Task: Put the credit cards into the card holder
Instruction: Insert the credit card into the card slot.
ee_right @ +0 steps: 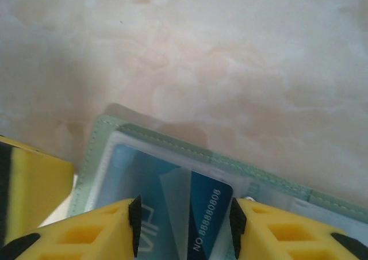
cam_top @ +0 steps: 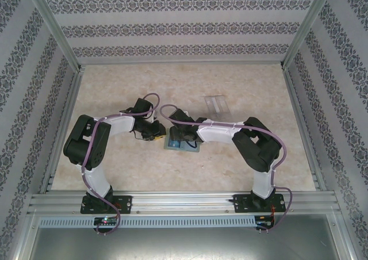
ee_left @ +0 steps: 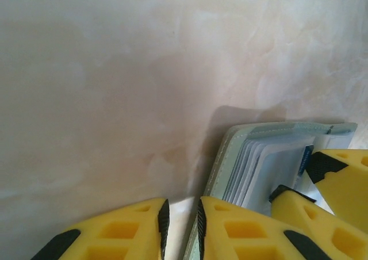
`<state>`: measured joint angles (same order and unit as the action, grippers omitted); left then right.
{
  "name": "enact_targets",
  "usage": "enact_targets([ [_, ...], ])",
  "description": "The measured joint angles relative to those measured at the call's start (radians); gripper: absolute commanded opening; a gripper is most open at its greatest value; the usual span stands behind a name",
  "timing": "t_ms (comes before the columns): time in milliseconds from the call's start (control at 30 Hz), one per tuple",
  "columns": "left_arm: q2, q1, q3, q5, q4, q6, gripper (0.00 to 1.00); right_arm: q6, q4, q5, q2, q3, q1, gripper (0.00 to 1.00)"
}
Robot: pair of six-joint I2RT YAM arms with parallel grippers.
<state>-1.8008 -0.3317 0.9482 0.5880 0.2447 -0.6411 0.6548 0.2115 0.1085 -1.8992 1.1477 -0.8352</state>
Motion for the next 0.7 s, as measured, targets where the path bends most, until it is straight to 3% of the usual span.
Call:
enact_targets([
  [167, 0.0, 0.0, 0.0, 0.001, 0.0, 0.0, 0.24, 0.004, 0.018, 0.009, -0.002, 0.009, 0.0, 0.3],
  [333, 0.0, 0.0, 0.0, 0.002, 0.0, 0.0, 0.24, 0.003, 0.016, 0.01, -0.002, 0.009, 0.0, 0.22],
  [700, 0.0, 0.0, 0.0, 0.002, 0.0, 0.0, 0.24, 0.033, -0.083, -0.017, 0.0, -0.038, 0.013, 0.15],
])
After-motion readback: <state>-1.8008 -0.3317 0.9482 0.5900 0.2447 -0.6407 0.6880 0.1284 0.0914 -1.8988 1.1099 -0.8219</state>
